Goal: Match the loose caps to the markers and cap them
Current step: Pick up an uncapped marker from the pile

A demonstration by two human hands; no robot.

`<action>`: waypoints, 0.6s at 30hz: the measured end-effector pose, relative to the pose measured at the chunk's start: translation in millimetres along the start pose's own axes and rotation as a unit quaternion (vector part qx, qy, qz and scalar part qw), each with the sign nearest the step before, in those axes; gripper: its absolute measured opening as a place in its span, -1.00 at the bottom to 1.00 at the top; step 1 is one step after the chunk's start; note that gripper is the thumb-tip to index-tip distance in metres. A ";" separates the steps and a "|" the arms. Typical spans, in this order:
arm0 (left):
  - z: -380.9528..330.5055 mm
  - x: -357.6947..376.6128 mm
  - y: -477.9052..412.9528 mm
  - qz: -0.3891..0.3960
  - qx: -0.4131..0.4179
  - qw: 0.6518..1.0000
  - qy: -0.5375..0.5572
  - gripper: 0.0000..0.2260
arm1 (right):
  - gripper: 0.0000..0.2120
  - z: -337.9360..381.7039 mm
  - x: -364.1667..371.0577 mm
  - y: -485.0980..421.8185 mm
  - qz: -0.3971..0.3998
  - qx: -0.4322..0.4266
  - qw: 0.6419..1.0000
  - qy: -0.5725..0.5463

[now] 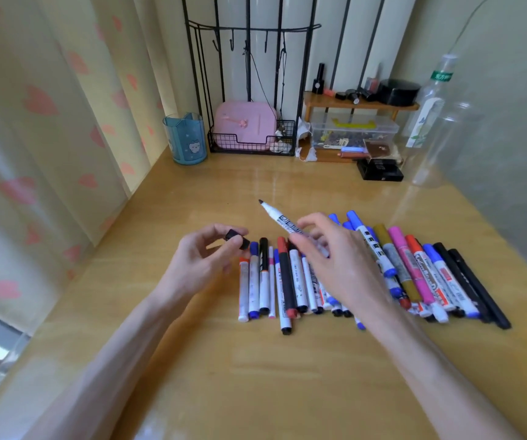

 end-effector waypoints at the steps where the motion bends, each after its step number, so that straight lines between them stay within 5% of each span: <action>1: -6.7 6.3 1.0 0.014 0.010 1.000 0.017 -0.83 | -0.75 -6.5 -11.8 3.3 -0.013 -0.016 1.000 -0.009; 11: -5.3 40.8 5.8 0.032 0.104 0.982 -0.152 -0.75 | -0.71 -61.7 -52.0 32.3 -0.122 -0.073 0.990 -0.012; 18: 3.6 37.5 8.0 0.018 0.131 0.986 -0.104 -0.80 | -0.73 -63.0 -45.8 32.0 -0.124 -0.099 0.987 0.016</action>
Point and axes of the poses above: each hand's wrist, its own y-axis away from the middle knuckle, its own x-axis out of the palm, z = x × y, the point moved 3 cm from there along -y, towards the middle knuckle, and after that the axes turned 7 degrees about -y, right-handed, at the moved point
